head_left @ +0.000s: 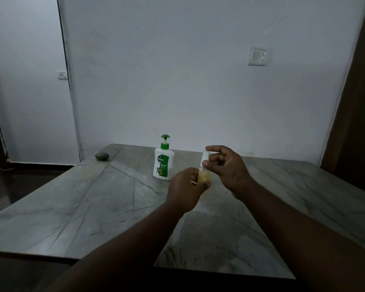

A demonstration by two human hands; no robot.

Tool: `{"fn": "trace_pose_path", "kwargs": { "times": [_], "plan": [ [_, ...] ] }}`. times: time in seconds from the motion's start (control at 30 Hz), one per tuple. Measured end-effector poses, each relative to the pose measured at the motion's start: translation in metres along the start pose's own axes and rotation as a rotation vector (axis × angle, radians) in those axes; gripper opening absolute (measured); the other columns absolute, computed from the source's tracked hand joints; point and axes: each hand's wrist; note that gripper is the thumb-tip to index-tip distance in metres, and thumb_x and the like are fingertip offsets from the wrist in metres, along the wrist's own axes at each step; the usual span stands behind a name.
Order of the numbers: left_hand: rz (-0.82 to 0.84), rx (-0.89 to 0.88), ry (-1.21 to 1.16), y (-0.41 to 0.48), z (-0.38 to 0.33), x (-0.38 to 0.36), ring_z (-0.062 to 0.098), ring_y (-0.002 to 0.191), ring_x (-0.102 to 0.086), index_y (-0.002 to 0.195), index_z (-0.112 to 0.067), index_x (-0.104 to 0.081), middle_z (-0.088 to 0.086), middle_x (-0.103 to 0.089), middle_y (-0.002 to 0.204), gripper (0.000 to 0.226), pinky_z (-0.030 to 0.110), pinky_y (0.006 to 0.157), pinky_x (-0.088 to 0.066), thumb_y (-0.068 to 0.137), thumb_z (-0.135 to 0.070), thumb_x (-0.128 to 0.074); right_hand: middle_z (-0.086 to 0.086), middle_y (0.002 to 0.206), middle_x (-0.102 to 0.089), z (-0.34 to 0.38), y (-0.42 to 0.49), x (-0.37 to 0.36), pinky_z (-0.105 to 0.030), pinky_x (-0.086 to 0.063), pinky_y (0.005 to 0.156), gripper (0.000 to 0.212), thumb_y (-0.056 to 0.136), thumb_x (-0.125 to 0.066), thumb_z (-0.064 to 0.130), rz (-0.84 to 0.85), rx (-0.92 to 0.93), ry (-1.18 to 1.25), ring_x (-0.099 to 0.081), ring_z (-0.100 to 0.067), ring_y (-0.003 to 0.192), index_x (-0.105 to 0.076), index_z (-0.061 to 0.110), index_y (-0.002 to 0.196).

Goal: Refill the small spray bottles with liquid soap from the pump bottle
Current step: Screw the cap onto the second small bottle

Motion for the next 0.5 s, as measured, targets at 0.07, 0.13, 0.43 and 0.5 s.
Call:
{"fn": "trace_pose_path", "kwargs": {
  "times": [0.07, 0.13, 0.43, 0.5],
  "plan": [
    [0.012, 0.009, -0.006, 0.0003, 0.0009, -0.0009, 0.004, 0.083, -0.065, 0.111, -0.024, -0.071, -0.009, -0.071, 0.098, 0.036, 0.029, 0.073, -0.056, 0.084, -0.043, -0.083, -0.015, 0.097, -0.069, -0.0016, -0.0006, -0.0029, -0.038, -0.061, 0.087, 0.044, 0.083, -0.083, 0.006, -0.005, 0.010, -0.004, -0.067, -0.025, 0.084, -0.068, 0.022, 0.121],
    [0.024, 0.014, -0.019, 0.0009, 0.0016, -0.0003, 0.004, 0.085, -0.066, 0.114, -0.025, -0.070, -0.009, -0.072, 0.101, 0.038, 0.030, 0.075, -0.058, 0.083, -0.042, -0.084, -0.006, 0.094, -0.062, -0.0041, -0.0002, -0.0031, -0.040, -0.059, 0.088, 0.048, 0.083, -0.084, 0.013, 0.016, 0.004, -0.028, -0.062, -0.018, 0.086, -0.065, 0.022, 0.127],
    [0.055, 0.014, -0.057, 0.0004, 0.0038, -0.0024, 0.008, 0.083, -0.066, 0.101, -0.025, -0.070, -0.011, -0.070, 0.092, 0.026, 0.027, 0.069, -0.051, 0.084, -0.039, -0.084, -0.005, 0.091, -0.075, -0.0042, -0.0020, 0.0016, -0.041, -0.061, 0.092, 0.050, 0.082, -0.083, 0.010, 0.022, -0.020, -0.008, -0.073, -0.017, 0.088, -0.065, 0.024, 0.127],
    [0.067, 0.008, -0.053, -0.0019, 0.0023, -0.0042, 0.003, 0.084, -0.065, 0.099, -0.033, -0.064, -0.016, -0.067, 0.091, 0.025, 0.023, 0.068, -0.049, 0.085, -0.038, -0.083, -0.007, 0.084, -0.064, -0.0057, -0.0030, -0.0011, -0.044, -0.060, 0.086, 0.050, 0.078, -0.088, 0.014, -0.020, -0.018, -0.030, -0.064, -0.019, 0.079, -0.066, 0.023, 0.122]
  ]
}}
Point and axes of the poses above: each hand's wrist, its own y-axis towards the middle knuckle, its own x-axis out of the back of the hand, z = x × y
